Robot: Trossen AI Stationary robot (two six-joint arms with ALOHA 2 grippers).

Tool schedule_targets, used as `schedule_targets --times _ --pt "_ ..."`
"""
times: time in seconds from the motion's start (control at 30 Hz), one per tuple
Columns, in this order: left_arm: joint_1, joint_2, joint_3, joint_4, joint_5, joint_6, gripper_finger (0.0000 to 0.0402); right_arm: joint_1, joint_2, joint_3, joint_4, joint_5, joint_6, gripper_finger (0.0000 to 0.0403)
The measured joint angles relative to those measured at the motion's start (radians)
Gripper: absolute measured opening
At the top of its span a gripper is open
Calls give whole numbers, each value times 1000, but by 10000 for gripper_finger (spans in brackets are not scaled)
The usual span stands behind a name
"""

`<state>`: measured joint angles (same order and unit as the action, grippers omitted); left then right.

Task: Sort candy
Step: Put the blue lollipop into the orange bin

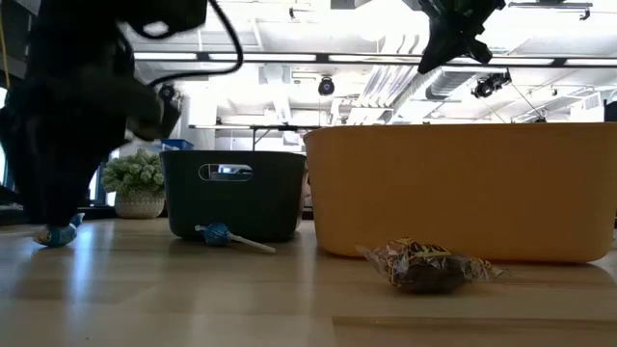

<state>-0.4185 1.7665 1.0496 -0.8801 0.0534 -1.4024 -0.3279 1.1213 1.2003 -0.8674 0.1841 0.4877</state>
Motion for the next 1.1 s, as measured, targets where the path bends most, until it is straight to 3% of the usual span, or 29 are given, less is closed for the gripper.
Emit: schedule_targets --times 0.23,0.3,0.4,0.47,0.6,0.7,0.9,1.1 --pt "-4 82 6 34 -19 -29 164 0 0 0 -20 0 -33 0" --pt "-1 87 6 27 -29 -28 131 0 0 0 -20 0 -48 0" --pt "5 60 5 10 -45 -27 46 0 0 0 -21 0 -51 0" --pt "8 23 -4 -45 -123 -33 17 0 0 0 -24 0 -51 0" --pt "14 -129 10 -222 -171 -73 13 0 0 0 -31 0 -61 0" --pt "17 -265 23 -348 -278 -85 4 0 0 0 -30 1 -70 0" --pt "86 -495 34 -307 -512 -71 1 -6 0 0 -30 3 -69 0" --pt "223 -538 35 -82 -557 207 1 -6 0 0 -30 4 -62 0"
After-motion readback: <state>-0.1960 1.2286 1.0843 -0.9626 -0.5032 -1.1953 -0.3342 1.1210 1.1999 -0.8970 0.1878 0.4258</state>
